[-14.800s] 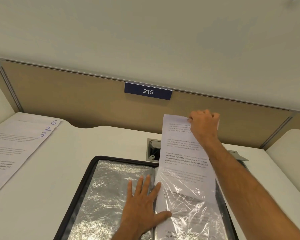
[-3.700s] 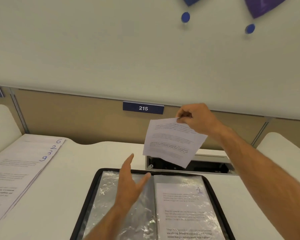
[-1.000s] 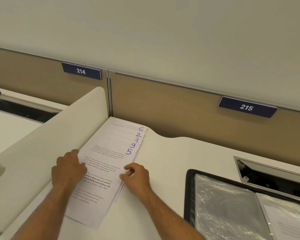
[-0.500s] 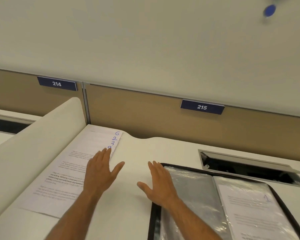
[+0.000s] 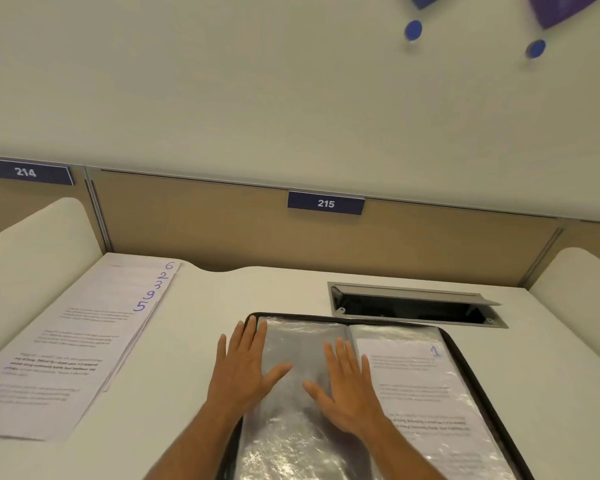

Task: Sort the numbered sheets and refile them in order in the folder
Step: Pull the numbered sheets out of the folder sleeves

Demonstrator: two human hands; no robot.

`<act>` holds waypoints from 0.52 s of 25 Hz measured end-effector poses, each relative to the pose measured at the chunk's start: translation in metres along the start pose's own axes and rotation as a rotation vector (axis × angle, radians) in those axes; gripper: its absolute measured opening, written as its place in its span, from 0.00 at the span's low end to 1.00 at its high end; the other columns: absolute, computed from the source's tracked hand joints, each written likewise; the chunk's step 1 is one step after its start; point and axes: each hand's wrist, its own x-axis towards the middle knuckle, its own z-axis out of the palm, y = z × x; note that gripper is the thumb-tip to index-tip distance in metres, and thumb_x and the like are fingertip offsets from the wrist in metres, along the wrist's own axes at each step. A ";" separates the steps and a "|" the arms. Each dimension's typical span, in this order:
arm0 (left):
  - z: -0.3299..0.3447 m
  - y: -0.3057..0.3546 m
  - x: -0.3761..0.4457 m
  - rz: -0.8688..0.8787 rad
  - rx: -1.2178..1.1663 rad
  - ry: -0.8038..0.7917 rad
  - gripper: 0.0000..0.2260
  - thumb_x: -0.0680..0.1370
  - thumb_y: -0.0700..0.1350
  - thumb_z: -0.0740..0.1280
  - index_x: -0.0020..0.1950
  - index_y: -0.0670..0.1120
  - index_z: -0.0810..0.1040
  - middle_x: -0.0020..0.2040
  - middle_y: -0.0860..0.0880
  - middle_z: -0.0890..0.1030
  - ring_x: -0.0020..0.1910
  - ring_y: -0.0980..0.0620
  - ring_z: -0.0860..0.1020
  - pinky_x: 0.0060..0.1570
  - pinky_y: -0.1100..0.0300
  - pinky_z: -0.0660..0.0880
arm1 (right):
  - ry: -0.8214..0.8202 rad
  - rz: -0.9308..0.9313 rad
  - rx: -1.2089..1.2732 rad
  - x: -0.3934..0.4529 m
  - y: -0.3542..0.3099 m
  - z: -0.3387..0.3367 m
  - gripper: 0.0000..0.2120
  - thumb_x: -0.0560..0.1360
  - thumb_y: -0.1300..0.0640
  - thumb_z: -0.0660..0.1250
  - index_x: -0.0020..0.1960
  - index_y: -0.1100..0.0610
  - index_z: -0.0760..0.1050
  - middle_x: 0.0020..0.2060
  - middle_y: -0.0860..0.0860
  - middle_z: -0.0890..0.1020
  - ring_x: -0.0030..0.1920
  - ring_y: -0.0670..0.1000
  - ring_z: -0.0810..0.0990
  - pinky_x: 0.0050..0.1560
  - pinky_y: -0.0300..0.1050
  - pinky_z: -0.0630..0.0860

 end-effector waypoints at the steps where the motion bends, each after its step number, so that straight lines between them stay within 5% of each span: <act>1: 0.006 0.013 -0.001 0.017 0.008 -0.018 0.49 0.69 0.81 0.34 0.82 0.51 0.46 0.81 0.50 0.45 0.81 0.47 0.46 0.75 0.45 0.40 | 0.000 0.019 -0.003 -0.007 0.014 0.000 0.48 0.63 0.19 0.28 0.73 0.46 0.23 0.75 0.45 0.27 0.77 0.50 0.27 0.76 0.58 0.29; 5: 0.022 0.059 -0.006 0.077 0.001 -0.091 0.47 0.72 0.80 0.39 0.81 0.49 0.55 0.81 0.47 0.54 0.80 0.43 0.55 0.75 0.39 0.50 | 0.003 0.123 -0.008 -0.027 0.067 0.000 0.49 0.63 0.20 0.27 0.73 0.48 0.23 0.74 0.46 0.26 0.78 0.52 0.29 0.76 0.57 0.28; 9: 0.040 0.090 -0.016 0.082 0.015 -0.150 0.53 0.61 0.81 0.26 0.80 0.52 0.35 0.78 0.52 0.34 0.80 0.46 0.38 0.74 0.43 0.34 | -0.010 0.219 -0.053 -0.043 0.114 -0.002 0.53 0.60 0.21 0.24 0.78 0.49 0.27 0.78 0.50 0.30 0.79 0.54 0.32 0.75 0.59 0.30; 13: 0.054 0.105 -0.026 0.071 0.034 -0.254 0.54 0.60 0.82 0.27 0.79 0.53 0.32 0.78 0.51 0.32 0.79 0.47 0.34 0.74 0.43 0.32 | -0.029 0.288 -0.049 -0.060 0.153 -0.004 0.54 0.61 0.21 0.26 0.80 0.48 0.33 0.80 0.52 0.35 0.80 0.56 0.34 0.75 0.60 0.31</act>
